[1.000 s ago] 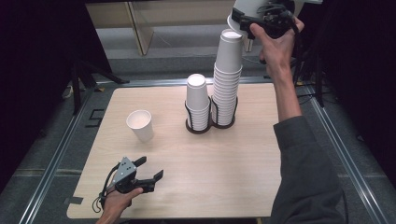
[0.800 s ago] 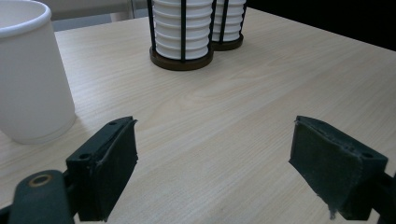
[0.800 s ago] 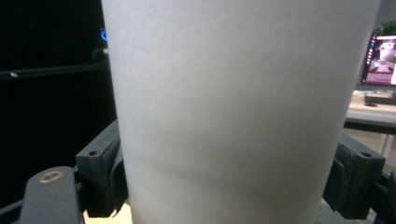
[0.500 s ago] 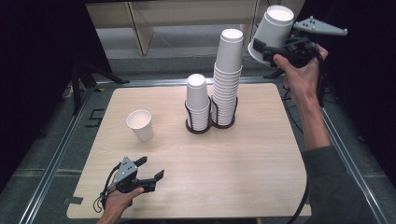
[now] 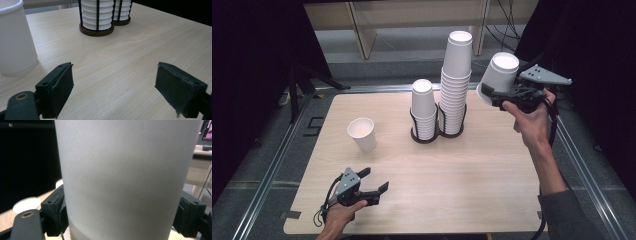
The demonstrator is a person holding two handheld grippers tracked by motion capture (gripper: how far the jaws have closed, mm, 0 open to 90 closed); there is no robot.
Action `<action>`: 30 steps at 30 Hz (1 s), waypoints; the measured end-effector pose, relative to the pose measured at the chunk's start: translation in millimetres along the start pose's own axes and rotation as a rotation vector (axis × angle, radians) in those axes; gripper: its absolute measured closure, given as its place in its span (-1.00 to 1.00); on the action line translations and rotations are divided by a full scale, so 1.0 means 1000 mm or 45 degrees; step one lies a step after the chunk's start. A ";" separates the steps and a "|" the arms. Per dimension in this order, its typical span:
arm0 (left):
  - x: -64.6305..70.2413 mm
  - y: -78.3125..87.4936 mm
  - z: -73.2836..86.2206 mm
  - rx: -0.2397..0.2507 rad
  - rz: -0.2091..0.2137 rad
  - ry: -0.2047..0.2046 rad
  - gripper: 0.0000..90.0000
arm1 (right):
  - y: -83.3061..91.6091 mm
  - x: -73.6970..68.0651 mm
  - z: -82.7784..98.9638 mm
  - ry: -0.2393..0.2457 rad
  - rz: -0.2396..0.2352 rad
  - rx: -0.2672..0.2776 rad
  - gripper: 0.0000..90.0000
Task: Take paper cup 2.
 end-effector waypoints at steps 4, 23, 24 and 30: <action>0.000 0.000 0.000 0.002 -0.009 0.003 -0.68 | -0.005 -0.015 0.019 -0.003 -0.039 -0.007 -0.61; -0.004 -0.004 -0.003 0.028 -0.002 0.000 -0.68 | -0.030 -0.081 0.078 -0.049 -0.245 -0.044 -0.61; -0.004 -0.005 -0.003 0.042 0.004 0.000 -0.68 | -0.031 -0.084 0.080 -0.053 -0.247 -0.053 -0.61; -0.002 -0.004 -0.003 0.043 0.020 -0.019 -0.68 | -0.037 -0.099 0.090 -0.059 -0.301 -0.067 -0.61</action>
Point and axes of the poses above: each handheld gripper's, and its own axes: y roughly backward along the jaws, z roughly out of its underside, x roughly to its right, the point moved 4 cm from there along -y, roughly forward along the jaws, and after that the axes turned 14 degrees about y, right-handed, at the moved point
